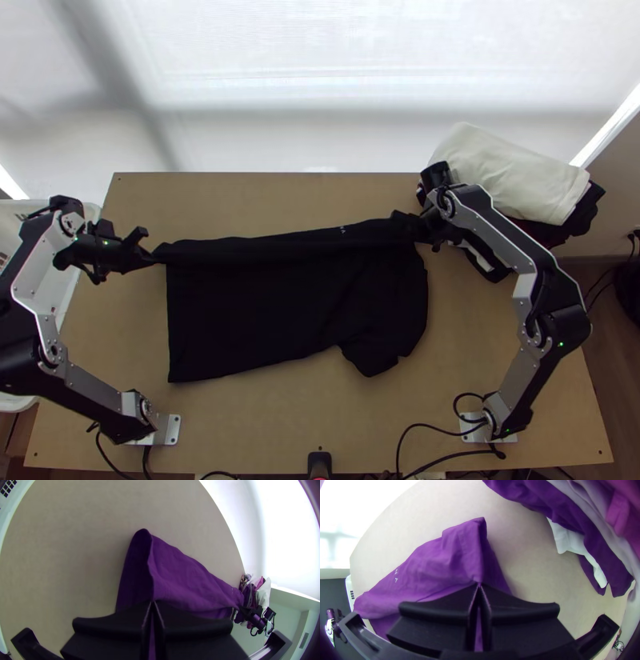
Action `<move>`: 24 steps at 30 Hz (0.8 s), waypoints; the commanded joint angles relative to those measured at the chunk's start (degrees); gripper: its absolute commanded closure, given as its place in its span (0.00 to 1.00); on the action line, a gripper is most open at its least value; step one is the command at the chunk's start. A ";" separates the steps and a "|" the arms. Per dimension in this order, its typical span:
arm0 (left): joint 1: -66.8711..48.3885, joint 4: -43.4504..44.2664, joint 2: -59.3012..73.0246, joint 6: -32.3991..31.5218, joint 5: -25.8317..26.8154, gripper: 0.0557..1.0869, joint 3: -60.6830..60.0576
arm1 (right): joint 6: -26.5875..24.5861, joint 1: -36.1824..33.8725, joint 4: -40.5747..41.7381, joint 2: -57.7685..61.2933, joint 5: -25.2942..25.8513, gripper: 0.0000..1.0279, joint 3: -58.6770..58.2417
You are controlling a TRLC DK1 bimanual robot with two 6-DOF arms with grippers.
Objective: Fold the t-shirt
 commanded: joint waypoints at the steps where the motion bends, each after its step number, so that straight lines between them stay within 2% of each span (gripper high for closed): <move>1: -1.63 0.59 -2.86 2.41 0.46 0.96 -4.38 | -0.21 -0.15 1.50 -2.53 1.42 0.97 -3.55; 5: -3.03 1.29 -4.44 3.82 -1.29 0.96 -7.90 | -0.21 -0.33 1.94 -2.88 2.48 0.97 -5.04; 6: -3.30 1.73 -4.70 3.90 -2.00 0.95 -8.34 | -0.21 -0.33 1.94 -3.15 2.65 0.88 -5.22; 7: -3.30 1.99 -5.05 4.26 -2.09 0.90 -8.86 | -0.30 -0.24 1.94 -3.50 2.65 0.74 -5.48; 9: -3.12 2.08 -6.63 5.75 -2.17 0.69 -9.92 | -0.65 -0.06 1.94 -4.64 2.65 0.49 -5.92; 10: -2.86 2.26 -7.34 6.10 -2.26 0.59 -10.45 | -0.74 0.03 1.85 -5.26 2.56 0.40 -6.27; 12: -2.24 1.73 -7.51 7.33 -2.17 0.41 -10.97 | -1.00 0.20 1.94 -7.19 2.56 0.32 -7.24; 13: -1.98 1.82 -7.60 7.95 -2.17 0.35 -10.89 | -1.00 0.20 1.94 -8.16 2.56 0.28 -7.94; 15: -1.27 2.26 -7.86 9.09 -2.35 0.34 -10.89 | -1.09 0.20 2.03 -10.27 1.60 0.19 -9.70; 20: 1.36 0.67 -7.95 9.79 -2.26 0.12 -9.48 | -1.79 0.91 1.59 -19.41 0.98 0.18 -15.76; 24: 2.94 -1.52 -9.27 10.41 -2.35 0.12 -7.11 | 0.32 2.14 0.71 -27.32 -0.34 0.18 -22.53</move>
